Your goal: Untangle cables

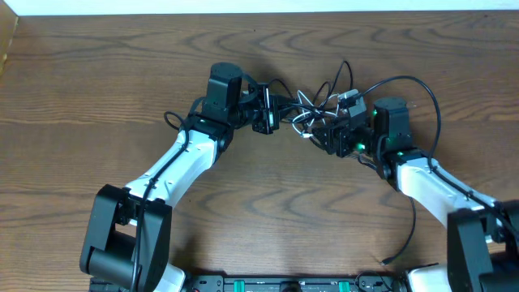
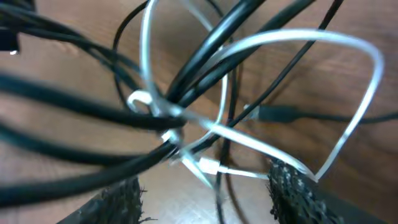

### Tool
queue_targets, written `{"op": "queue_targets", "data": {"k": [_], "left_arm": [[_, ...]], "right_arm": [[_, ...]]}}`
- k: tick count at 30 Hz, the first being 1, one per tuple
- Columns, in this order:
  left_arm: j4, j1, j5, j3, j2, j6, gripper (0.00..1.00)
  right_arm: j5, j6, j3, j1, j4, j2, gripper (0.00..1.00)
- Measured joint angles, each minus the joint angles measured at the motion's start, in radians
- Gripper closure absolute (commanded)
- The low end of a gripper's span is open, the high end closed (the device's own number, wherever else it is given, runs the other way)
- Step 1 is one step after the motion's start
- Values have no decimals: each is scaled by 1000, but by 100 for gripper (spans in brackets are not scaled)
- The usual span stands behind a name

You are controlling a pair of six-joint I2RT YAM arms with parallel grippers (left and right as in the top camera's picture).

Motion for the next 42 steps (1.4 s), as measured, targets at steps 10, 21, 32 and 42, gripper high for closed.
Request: {"op": "queue_targets", "data": {"k": [10, 21, 32, 42], "left_arm": [[0, 0, 3, 0, 0, 0, 92], [0, 2, 4, 0, 0, 0, 92], [0, 120, -124, 0, 0, 15, 92], [20, 345, -169, 0, 0, 39, 92]], "right_arm": [[-26, 6, 0, 0, 60, 77, 52], [-96, 9, 0, 25, 111, 159, 99], [-578, -5, 3, -165, -107, 21, 99], [-241, -72, 4, -338, -458, -32, 99]]}}
